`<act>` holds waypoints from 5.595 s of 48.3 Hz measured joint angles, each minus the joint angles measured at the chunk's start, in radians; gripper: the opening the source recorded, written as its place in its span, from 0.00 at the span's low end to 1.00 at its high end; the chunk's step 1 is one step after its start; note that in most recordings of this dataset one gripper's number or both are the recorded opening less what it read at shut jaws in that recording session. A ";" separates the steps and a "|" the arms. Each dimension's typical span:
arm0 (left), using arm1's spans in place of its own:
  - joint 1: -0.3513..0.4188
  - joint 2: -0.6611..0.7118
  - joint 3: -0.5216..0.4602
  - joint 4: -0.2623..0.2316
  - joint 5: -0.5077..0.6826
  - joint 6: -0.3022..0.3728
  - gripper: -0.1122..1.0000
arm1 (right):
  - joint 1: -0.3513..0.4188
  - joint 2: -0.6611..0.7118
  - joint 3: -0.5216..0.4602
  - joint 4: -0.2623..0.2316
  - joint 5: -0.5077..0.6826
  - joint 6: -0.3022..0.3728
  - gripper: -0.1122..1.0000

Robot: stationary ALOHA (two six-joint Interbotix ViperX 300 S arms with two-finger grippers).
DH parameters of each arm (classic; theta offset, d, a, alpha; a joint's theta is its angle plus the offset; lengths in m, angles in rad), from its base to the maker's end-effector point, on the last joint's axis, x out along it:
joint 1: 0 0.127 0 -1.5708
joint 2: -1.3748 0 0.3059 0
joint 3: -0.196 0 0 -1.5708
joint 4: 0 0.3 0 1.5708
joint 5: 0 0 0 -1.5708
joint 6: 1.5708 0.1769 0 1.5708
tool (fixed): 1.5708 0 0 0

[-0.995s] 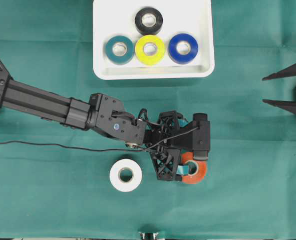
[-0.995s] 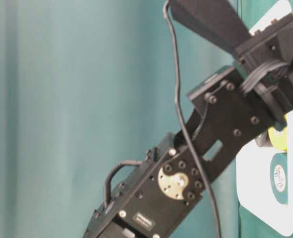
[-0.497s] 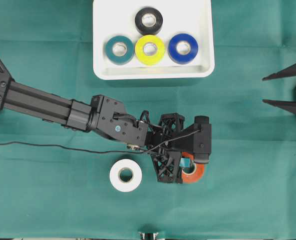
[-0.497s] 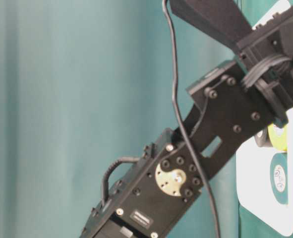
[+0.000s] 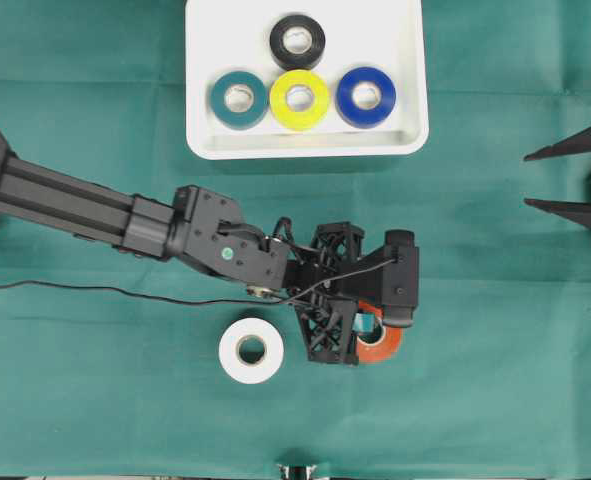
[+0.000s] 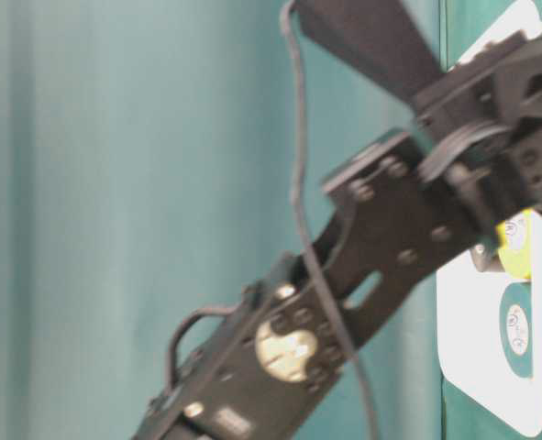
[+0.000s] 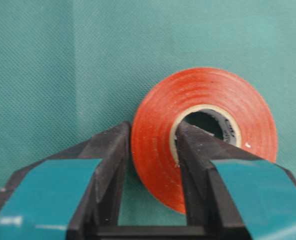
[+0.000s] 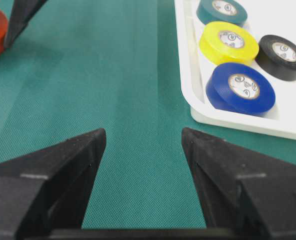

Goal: Put the tape into the white case with the left arm.
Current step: 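Lift the orange roll and carry it into the tray's upper right, then release the orange roll and withdraw the left gripper, then move the left gripper to the white roll and grip its core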

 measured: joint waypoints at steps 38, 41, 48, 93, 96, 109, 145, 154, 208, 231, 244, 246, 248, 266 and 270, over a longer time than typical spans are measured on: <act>0.041 -0.216 0.120 0.002 0.017 0.100 0.34 | 0.000 0.002 0.000 0.000 0.000 -0.002 0.99; 0.052 -0.216 0.120 0.003 0.020 0.109 0.34 | 0.000 0.000 0.000 0.000 0.000 0.000 0.99; 0.101 -0.216 0.126 0.003 0.021 0.158 0.34 | 0.002 0.002 0.000 0.000 0.000 0.000 0.99; 0.462 -0.218 0.227 0.003 -0.167 0.538 0.34 | 0.000 0.002 0.000 0.000 0.000 0.000 0.99; 0.476 -0.218 0.227 0.003 -0.195 0.541 0.34 | 0.000 0.002 0.000 0.000 0.000 0.000 0.99; 0.548 -0.209 0.229 0.003 -0.236 0.545 0.34 | 0.000 0.000 0.000 0.002 0.000 0.000 0.99; 0.571 -0.176 0.227 0.003 -0.287 0.541 0.50 | 0.000 0.000 0.000 0.000 0.002 0.000 0.99; 0.558 -0.176 0.229 0.003 -0.287 0.543 0.92 | 0.000 0.000 0.000 0.002 0.002 0.000 0.99; 0.551 -0.446 0.535 0.003 -0.288 0.532 0.89 | 0.000 0.002 0.000 0.000 0.000 0.000 0.99; 0.477 -0.581 0.689 0.002 -0.290 0.532 0.89 | 0.000 0.000 0.000 0.000 0.000 0.000 0.99; 0.374 -0.672 0.776 0.002 -0.290 0.532 0.88 | 0.000 0.000 0.000 0.000 0.002 0.000 0.99; 0.359 -0.690 0.787 0.002 -0.288 0.534 0.88 | 0.000 0.000 0.000 0.000 0.000 -0.002 0.99; 0.344 -0.706 0.798 0.002 -0.288 0.532 0.88 | 0.000 0.000 0.000 0.000 0.002 0.000 0.99; 0.242 -0.831 0.891 0.002 -0.290 0.529 0.87 | 0.000 0.000 0.000 0.000 0.000 0.000 0.99; 0.238 -0.842 0.902 0.000 -0.290 0.529 0.87 | 0.000 -0.002 0.000 0.000 0.000 0.000 0.99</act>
